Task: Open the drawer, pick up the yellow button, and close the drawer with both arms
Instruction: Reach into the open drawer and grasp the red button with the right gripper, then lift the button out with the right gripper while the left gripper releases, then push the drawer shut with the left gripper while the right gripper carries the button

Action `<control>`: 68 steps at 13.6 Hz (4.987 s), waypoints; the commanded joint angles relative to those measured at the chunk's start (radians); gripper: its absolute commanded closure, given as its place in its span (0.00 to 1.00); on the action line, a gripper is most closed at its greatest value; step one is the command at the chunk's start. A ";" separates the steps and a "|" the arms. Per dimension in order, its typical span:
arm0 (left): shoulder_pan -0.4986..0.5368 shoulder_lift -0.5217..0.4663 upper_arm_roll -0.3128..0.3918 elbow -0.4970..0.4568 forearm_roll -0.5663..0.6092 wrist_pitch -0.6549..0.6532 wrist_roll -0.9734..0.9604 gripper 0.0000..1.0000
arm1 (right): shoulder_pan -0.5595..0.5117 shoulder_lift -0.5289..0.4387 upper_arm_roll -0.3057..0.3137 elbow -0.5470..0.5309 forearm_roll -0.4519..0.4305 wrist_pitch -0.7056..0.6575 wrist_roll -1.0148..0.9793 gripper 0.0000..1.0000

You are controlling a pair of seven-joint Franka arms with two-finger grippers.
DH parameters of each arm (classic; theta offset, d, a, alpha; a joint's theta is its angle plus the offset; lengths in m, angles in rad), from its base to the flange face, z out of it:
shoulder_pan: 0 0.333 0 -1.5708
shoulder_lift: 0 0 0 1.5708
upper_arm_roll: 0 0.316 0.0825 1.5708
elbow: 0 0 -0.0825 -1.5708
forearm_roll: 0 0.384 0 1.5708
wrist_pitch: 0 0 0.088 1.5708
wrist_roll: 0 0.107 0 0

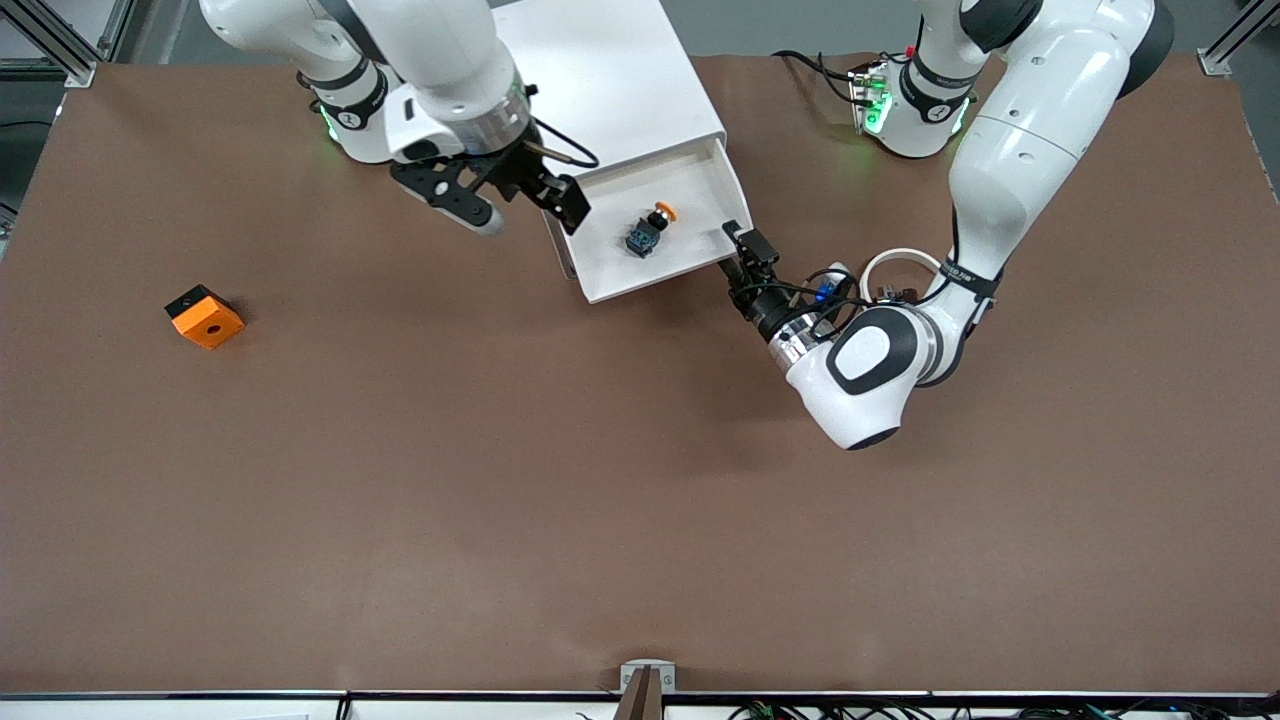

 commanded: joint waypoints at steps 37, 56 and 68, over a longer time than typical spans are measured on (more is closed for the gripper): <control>-0.009 -0.153 -0.026 0.099 0.518 0.411 1.075 0.00 | 0.220 0.269 -0.015 0.034 -0.080 0.134 0.310 1.00; -0.146 -0.302 -0.057 -0.154 0.669 0.563 1.073 0.00 | -0.564 -0.045 -0.026 -0.054 -0.032 -0.214 -0.951 1.00; -0.288 -0.388 -0.091 -0.219 0.669 0.557 1.073 0.00 | -0.944 0.109 -0.026 -0.401 -0.184 0.477 -1.478 1.00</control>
